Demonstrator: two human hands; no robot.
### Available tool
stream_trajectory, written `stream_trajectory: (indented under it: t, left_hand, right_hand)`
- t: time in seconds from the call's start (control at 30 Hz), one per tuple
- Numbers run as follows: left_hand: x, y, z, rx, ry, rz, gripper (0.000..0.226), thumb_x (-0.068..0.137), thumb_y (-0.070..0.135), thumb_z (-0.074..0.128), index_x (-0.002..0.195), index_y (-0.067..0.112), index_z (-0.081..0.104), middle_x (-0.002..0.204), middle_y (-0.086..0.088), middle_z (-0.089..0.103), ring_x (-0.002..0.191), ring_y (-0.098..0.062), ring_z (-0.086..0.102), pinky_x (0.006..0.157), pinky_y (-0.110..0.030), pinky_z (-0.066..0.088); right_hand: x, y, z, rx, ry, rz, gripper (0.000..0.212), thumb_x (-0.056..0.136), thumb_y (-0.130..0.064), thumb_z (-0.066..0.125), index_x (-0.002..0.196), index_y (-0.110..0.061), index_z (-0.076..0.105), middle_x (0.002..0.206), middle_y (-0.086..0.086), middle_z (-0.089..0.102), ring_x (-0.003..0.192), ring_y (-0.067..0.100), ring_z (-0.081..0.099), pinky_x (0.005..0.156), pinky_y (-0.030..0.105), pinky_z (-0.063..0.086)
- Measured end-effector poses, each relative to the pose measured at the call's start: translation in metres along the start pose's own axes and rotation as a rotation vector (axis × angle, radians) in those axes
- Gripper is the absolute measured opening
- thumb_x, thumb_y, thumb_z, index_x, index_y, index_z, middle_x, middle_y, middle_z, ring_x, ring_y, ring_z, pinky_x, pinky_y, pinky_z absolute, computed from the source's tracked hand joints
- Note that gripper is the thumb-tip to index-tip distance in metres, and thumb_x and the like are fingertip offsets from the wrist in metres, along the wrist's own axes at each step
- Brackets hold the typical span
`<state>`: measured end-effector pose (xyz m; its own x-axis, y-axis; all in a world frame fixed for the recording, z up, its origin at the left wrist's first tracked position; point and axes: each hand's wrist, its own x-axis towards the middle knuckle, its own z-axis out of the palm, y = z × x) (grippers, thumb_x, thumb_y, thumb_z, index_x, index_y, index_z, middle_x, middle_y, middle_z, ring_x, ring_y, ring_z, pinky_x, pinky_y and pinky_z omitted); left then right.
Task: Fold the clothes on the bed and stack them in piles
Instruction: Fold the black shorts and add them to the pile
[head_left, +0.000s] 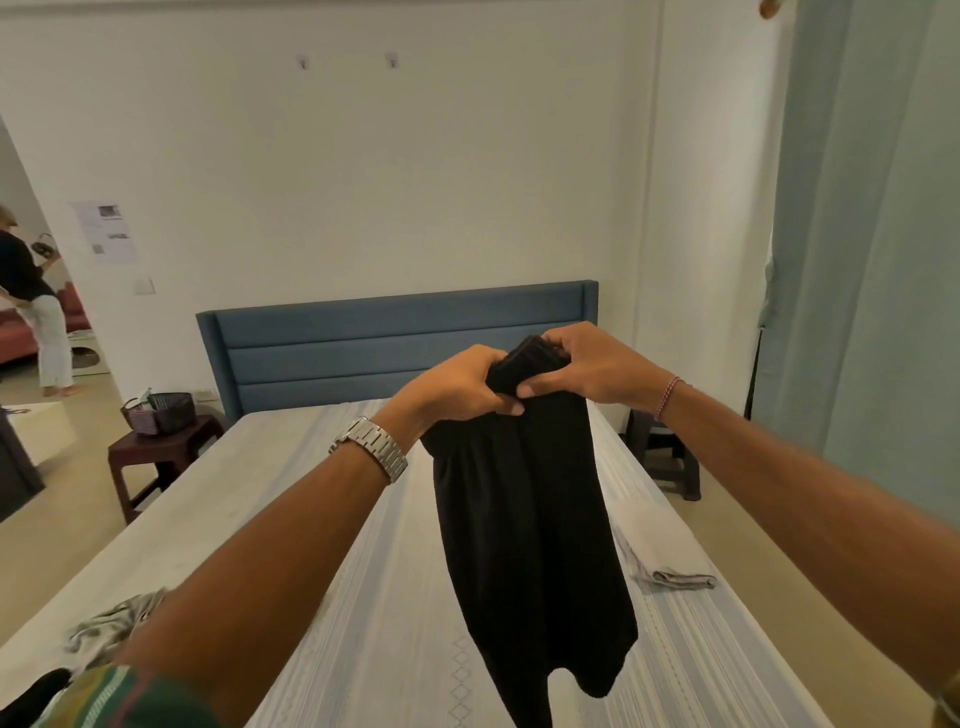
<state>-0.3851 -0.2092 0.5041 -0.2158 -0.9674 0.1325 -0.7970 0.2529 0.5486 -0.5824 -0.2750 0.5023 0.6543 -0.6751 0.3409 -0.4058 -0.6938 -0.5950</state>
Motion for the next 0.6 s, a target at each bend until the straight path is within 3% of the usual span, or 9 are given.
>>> stream_trajectory:
  t: [0.1, 0.17, 0.27, 0.37, 0.47, 0.6]
  left_hand:
    - [0.002, 0.0, -0.008, -0.009, -0.004, -0.119, 0.032, 0.088, 0.012, 0.074, 0.119, 0.018, 0.067, 0.107, -0.005, 0.07, 0.1, -0.021, 0.065, 0.089, -0.033, 0.05]
    - [0.004, 0.0, -0.008, -0.057, 0.022, -0.138, 0.032, 0.087, 0.012, 0.076, 0.117, 0.018, 0.068, 0.105, -0.004, 0.07, 0.097, -0.02, 0.065, 0.079, -0.027, 0.049]
    - [0.002, 0.001, -0.005, -0.096, 0.041, -0.087, 0.036, 0.081, 0.022, 0.083, 0.113, 0.014, 0.07, 0.101, -0.008, 0.073, 0.095, -0.024, 0.069, 0.073, -0.024, 0.053]
    - [-0.001, 0.001, -0.006, -0.084, 0.046, -0.012, 0.042, 0.078, 0.039, 0.085, 0.105, 0.009, 0.072, 0.096, -0.016, 0.073, 0.086, -0.027, 0.07, 0.077, -0.032, 0.058]
    - [-0.004, 0.001, -0.009, -0.059, 0.092, 0.053, 0.041, 0.088, 0.048, 0.072, 0.096, 0.008, 0.074, 0.084, -0.017, 0.071, 0.069, -0.02, 0.065, 0.064, -0.023, 0.05]
    - [-0.005, -0.001, -0.017, 0.091, 0.116, 0.124, 0.042, 0.09, 0.051, 0.07, 0.081, 0.01, 0.071, 0.065, -0.007, 0.063, 0.054, -0.012, 0.056, 0.052, -0.019, 0.041]
  right_hand:
    - [0.001, 0.001, 0.0, 0.031, -0.027, 0.019, 0.035, 0.082, -0.028, 0.083, 0.111, -0.02, 0.065, 0.093, -0.006, 0.072, 0.087, 0.007, 0.07, 0.077, 0.016, 0.053]
    - [0.001, 0.005, 0.001, 0.058, -0.015, 0.026, 0.03, 0.084, -0.025, 0.081, 0.109, -0.021, 0.065, 0.093, -0.007, 0.072, 0.087, 0.005, 0.069, 0.076, 0.014, 0.051]
    - [0.0, 0.009, 0.001, 0.106, 0.007, 0.023, 0.028, 0.086, -0.026, 0.079, 0.111, -0.02, 0.067, 0.098, -0.004, 0.074, 0.091, 0.007, 0.07, 0.077, 0.014, 0.052]
    - [-0.001, 0.013, 0.005, 0.12, 0.012, 0.043, 0.032, 0.087, -0.027, 0.078, 0.114, -0.015, 0.069, 0.099, 0.0, 0.074, 0.093, 0.011, 0.07, 0.079, 0.015, 0.052]
    - [-0.009, 0.021, 0.015, 0.197, 0.011, 0.067, 0.035, 0.087, -0.026, 0.078, 0.118, -0.012, 0.07, 0.104, 0.004, 0.075, 0.099, 0.016, 0.07, 0.086, 0.021, 0.055]
    - [-0.029, 0.043, 0.051, 0.286, -0.138, 0.151, 0.033, 0.092, -0.023, 0.074, 0.123, -0.018, 0.068, 0.109, -0.006, 0.074, 0.101, 0.005, 0.07, 0.077, 0.012, 0.053]
